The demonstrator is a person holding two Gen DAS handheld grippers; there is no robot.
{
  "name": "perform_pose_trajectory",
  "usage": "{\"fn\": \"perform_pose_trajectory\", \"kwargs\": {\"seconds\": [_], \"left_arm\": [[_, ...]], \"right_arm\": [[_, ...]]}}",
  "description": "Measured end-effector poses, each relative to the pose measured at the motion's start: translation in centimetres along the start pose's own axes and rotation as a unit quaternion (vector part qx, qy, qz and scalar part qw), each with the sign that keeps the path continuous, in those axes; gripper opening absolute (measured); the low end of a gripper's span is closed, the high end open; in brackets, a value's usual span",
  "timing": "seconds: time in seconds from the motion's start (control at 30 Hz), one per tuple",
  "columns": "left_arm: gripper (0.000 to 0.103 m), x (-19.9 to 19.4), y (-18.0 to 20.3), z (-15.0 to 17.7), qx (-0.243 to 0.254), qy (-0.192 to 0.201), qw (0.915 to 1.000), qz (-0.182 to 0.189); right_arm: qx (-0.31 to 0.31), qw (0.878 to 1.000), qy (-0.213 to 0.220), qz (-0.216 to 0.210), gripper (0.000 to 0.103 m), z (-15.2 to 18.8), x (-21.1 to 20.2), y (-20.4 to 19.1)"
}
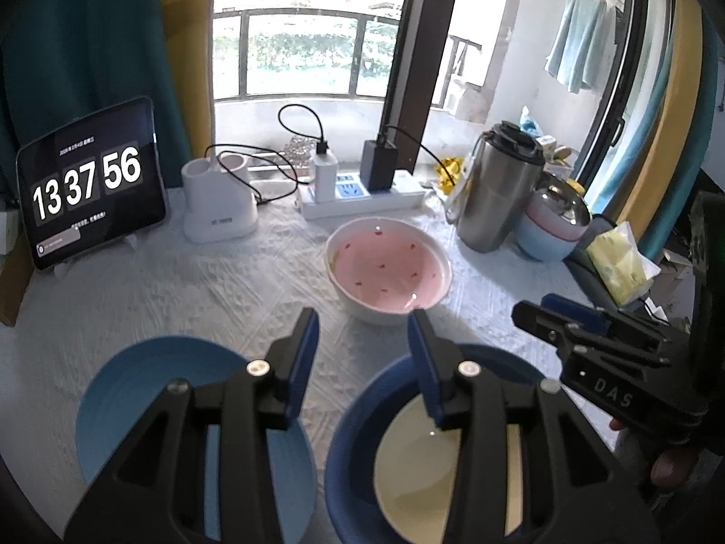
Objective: Organize plates and bowls
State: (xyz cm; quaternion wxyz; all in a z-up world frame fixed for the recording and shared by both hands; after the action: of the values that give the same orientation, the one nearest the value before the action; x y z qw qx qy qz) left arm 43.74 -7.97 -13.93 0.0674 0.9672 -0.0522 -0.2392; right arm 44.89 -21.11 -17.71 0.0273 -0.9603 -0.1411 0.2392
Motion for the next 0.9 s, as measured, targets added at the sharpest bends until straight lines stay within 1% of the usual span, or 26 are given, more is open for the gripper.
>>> {"fn": "perform_pose_trajectory", "kwargs": {"seconds": [0.23,0.57,0.73,0.87,0.9], "left_arm": [[0.042,2.0,-0.4,-0.3,-0.001,-0.011,0.9999,-0.001],[0.042,5.2,-0.9,-0.1,-0.01,-0.039,0.9992,0.002],[0.042,6.7,-1.1,0.2,-0.006,-0.057,0.9983,0.008],[0.042,7.8,-1.2,0.7,-0.003,-0.085,0.9963,0.014],[0.042,7.9,-1.4,0.7,-0.002,-0.085,0.9963,0.013]], "right_arm": [[-0.002,1.0,-0.002,-0.003,0.037,-0.7,1.3,0.6],[0.003,1.0,-0.009,-0.014,0.037,-1.6,4.1,1.7],[0.007,1.0,-0.018,-0.021,0.037,-1.6,5.7,2.1],[0.012,0.999,-0.029,-0.027,0.037,-1.5,7.1,2.4],[0.013,0.999,-0.033,-0.029,0.037,-1.4,7.5,2.5]]}}
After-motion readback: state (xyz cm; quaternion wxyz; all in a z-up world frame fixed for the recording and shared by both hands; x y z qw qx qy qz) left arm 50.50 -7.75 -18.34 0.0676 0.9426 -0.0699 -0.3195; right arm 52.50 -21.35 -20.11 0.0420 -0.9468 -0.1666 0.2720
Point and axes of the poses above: each gripper's, at about its wrist camera, not at the fingertips, and x roughly the way its jaws point, y to its right, z to its underside, the point moved 10 cm from there along x, roughly the way its jaws point, and after that the axes turned 15 degrees about y, right-handed, at the moved point
